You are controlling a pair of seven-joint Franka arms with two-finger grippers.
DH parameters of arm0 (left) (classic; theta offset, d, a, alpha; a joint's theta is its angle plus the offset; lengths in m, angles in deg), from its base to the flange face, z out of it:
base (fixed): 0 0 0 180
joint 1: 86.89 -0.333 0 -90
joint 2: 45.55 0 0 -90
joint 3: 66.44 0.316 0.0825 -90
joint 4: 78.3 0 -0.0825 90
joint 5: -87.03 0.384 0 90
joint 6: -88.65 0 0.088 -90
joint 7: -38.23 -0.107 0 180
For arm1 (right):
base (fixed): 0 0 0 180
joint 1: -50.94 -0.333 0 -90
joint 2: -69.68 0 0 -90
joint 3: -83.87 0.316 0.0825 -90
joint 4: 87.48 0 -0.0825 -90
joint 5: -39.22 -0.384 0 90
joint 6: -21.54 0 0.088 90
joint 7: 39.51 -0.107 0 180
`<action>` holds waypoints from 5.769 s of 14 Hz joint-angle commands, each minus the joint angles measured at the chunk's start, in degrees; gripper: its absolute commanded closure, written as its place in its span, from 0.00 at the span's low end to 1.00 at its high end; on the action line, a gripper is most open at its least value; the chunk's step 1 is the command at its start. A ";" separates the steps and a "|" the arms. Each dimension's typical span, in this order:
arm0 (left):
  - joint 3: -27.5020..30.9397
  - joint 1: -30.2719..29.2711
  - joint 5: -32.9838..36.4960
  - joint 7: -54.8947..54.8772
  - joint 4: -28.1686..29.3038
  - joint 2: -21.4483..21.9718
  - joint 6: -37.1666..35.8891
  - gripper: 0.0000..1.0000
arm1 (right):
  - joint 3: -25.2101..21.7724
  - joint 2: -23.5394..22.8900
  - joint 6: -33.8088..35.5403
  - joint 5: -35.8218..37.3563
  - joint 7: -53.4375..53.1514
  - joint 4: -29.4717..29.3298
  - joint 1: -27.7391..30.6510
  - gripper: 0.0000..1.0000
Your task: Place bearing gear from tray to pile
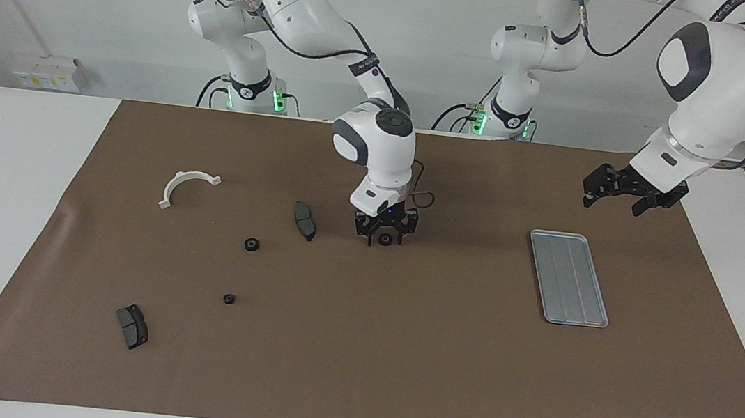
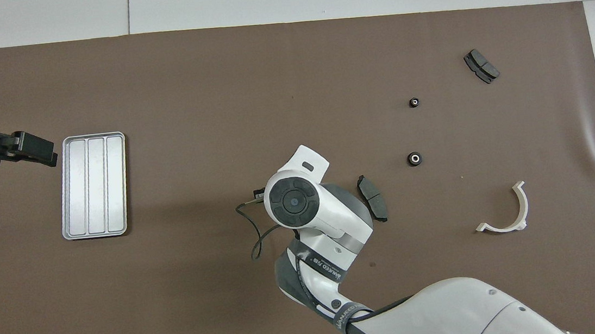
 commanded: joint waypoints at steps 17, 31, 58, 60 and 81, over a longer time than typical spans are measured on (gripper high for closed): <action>-0.02 0.00 0.97 -0.53 2.39 1.89 4.33 0.00 | -0.01 5.47 4.27 1.88 -0.54 1.01 5.78 1.00; -0.02 0.00 0.97 -0.45 2.39 1.89 4.33 0.00 | 0.17 12.60 1.64 0.83 25.75 13.14 31.80 1.00; -0.02 0.00 0.97 -0.53 2.39 1.89 4.33 0.00 | 2.28 25.79 35.73 -12.00 32.87 -8.64 37.70 0.00; -0.02 0.00 0.97 -0.45 2.39 1.89 4.33 0.00 | 2.28 26.93 36.79 -12.09 32.78 -9.35 37.70 0.00; -0.02 0.00 0.97 -0.53 2.39 1.89 4.33 0.00 | -9.93 29.13 52.53 -13.14 31.73 -14.80 25.76 0.00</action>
